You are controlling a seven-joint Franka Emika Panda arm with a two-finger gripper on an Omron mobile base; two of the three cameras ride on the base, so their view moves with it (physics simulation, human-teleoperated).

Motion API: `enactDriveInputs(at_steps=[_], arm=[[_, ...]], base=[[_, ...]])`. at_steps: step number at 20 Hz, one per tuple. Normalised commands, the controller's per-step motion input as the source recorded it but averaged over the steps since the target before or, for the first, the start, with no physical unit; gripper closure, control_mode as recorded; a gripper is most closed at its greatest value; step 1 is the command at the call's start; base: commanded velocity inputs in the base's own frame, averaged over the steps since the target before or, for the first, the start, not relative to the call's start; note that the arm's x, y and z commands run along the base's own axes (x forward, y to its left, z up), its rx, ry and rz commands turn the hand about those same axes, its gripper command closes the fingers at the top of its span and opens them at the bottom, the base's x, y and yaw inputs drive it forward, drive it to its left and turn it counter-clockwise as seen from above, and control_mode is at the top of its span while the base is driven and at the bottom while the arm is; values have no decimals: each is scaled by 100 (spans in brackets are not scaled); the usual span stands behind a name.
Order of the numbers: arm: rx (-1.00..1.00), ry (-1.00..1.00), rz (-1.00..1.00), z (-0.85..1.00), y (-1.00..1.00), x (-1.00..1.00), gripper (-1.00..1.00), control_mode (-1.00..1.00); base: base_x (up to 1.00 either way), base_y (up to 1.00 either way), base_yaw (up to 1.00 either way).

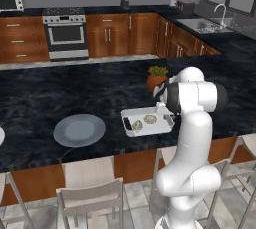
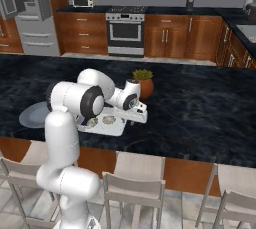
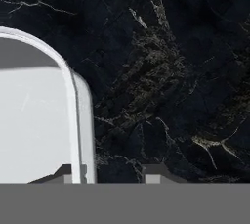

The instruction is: Place two dumplings into each of the tupperware containers and then place the containers in the fridge.

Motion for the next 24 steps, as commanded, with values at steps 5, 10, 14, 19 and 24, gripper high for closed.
enactDriveInputs(at_steps=[5,10,14,19,24], arm=[[0,1,-4,18,0,0,100,-100],[0,8,-12,92,2,0,100,-100],[0,10,-15,100,3,-14,100,-100],[1,13,-22,96,0,-36,100,-100],[5,6,-37,66,1,-63,100,-100]], base=[[0,0,0],[0,0,0],[0,0,0],[0,0,0],[0,0,0]])
